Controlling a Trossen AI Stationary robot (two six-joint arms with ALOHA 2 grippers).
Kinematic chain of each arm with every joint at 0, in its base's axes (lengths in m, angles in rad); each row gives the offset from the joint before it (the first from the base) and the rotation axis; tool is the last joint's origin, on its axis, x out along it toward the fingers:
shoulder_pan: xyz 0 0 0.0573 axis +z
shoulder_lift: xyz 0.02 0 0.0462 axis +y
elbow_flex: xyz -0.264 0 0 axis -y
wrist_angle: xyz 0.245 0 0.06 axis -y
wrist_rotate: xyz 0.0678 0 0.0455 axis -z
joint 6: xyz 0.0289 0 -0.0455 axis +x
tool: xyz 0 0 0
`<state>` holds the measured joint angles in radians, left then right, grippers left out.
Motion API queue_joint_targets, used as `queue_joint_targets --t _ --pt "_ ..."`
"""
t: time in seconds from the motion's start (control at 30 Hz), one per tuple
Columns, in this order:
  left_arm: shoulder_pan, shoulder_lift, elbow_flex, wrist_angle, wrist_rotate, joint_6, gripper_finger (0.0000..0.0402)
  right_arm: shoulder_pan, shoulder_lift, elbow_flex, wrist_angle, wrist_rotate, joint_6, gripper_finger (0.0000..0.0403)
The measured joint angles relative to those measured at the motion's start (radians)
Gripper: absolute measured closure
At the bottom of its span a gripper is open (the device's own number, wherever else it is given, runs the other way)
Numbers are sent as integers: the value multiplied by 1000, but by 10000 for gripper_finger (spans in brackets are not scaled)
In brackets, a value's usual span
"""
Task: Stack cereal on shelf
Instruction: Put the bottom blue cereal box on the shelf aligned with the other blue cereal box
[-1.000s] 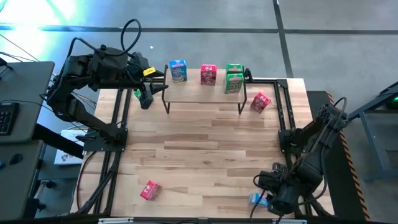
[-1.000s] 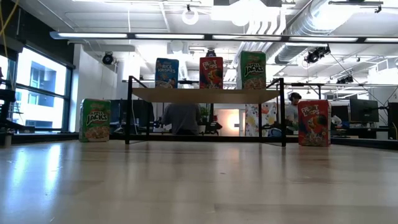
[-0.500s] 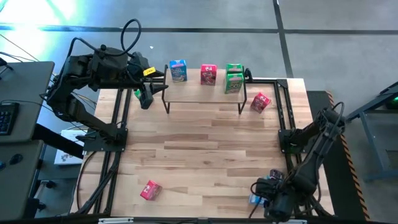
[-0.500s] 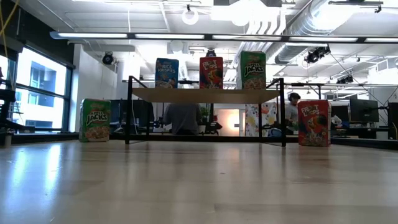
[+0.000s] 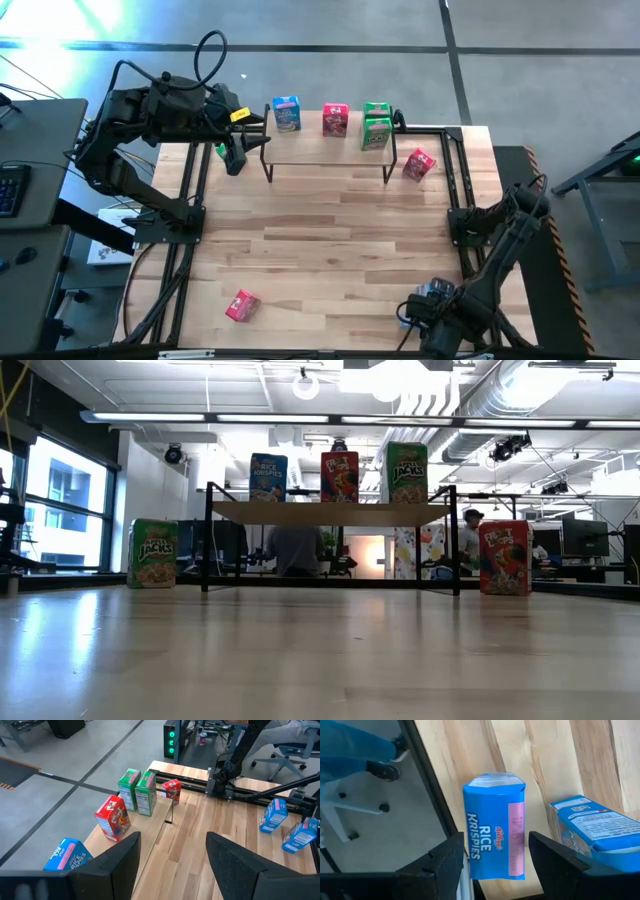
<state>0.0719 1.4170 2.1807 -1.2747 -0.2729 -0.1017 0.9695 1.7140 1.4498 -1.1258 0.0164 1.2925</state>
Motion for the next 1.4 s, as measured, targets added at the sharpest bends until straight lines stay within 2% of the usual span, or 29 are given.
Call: queue_joint_targets --t 0.47,0.77,0.9,1.4 --pt "0 0 0 0 0 0 186 -1 81 0 -9 -22 -9 193" --pt "0 0 0 0 -2 1 186 -17 81 0 -9 -54 -16 263" --pt "0 0 0 0 -2 1 186 -29 81 18 -9 -51 -29 281" --pt "0 0 0 0 -3 1 186 -159 80 122 -70 -47 -128 284"
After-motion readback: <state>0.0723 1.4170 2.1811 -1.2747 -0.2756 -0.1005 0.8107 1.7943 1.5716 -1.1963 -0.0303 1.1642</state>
